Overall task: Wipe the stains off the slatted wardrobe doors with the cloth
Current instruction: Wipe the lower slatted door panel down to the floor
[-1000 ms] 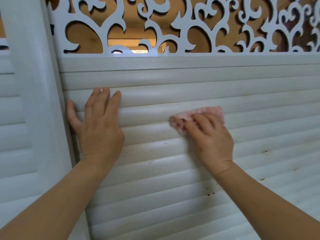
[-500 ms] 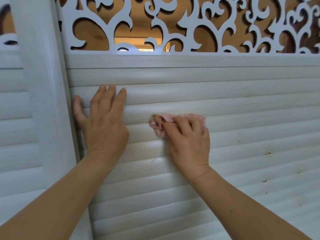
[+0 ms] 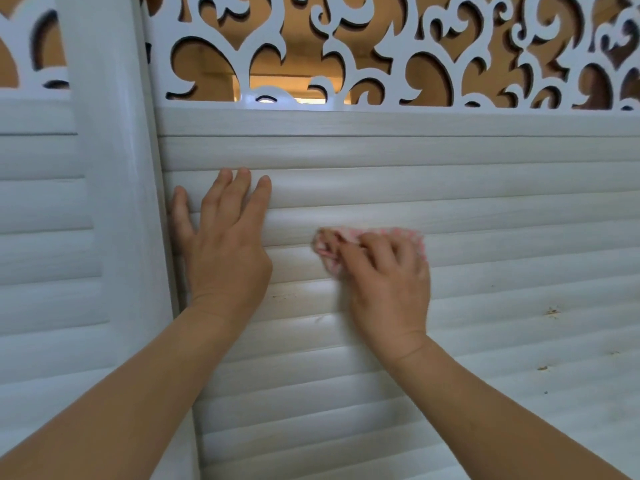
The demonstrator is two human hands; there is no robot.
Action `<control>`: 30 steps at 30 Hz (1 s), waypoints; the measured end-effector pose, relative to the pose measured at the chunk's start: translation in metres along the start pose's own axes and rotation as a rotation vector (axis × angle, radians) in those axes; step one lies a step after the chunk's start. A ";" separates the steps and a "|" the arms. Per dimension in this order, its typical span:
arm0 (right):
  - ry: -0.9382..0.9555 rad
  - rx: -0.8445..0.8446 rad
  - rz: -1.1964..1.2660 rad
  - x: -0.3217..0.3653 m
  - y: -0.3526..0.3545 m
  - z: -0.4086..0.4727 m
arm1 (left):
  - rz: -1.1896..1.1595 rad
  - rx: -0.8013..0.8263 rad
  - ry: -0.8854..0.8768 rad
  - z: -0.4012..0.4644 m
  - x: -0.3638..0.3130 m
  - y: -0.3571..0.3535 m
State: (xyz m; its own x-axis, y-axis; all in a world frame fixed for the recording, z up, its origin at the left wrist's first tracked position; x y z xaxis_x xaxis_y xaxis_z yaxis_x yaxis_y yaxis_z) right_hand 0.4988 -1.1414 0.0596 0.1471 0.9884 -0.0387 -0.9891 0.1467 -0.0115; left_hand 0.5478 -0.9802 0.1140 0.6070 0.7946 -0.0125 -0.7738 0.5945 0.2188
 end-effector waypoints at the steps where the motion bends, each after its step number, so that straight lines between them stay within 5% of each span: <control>1: 0.052 0.016 0.022 0.007 -0.001 0.000 | -0.006 0.012 -0.004 0.000 0.001 0.002; 4: 0.173 0.031 0.104 0.004 -0.002 0.009 | -0.022 0.043 -0.044 0.002 0.007 0.009; 8: 0.027 -0.012 0.191 0.017 -0.002 0.016 | -0.088 0.113 -0.096 0.008 0.017 0.022; 13: 0.137 0.041 0.211 0.072 -0.010 0.014 | -0.135 0.215 -0.134 0.018 0.019 0.039; 20: 0.287 0.106 0.186 0.066 -0.007 0.018 | 0.193 0.252 -0.426 0.018 0.033 0.044; 25: 0.075 0.096 0.114 0.024 0.003 0.009 | 0.293 0.151 -0.649 0.023 0.051 0.051; 30: -0.012 0.039 0.115 0.053 0.000 0.003 | 0.292 0.158 -0.681 0.033 0.052 0.055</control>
State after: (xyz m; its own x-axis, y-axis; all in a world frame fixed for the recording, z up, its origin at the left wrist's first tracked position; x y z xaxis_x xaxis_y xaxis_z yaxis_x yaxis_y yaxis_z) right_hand 0.5064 -1.0894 0.0607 0.0330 0.9991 -0.0250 -0.9989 0.0338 0.0313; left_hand 0.5430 -0.9098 0.1579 0.3991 0.6351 0.6613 -0.9161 0.3060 0.2590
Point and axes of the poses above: each hand's wrist, its own z-axis towards the middle knuckle, its own y-axis out of the back of the hand, x = y × z, the point moved 1 cm from there along z, towards the middle knuckle, and after that the axes turned 2 degrees about -x, right-handed, at the moved point
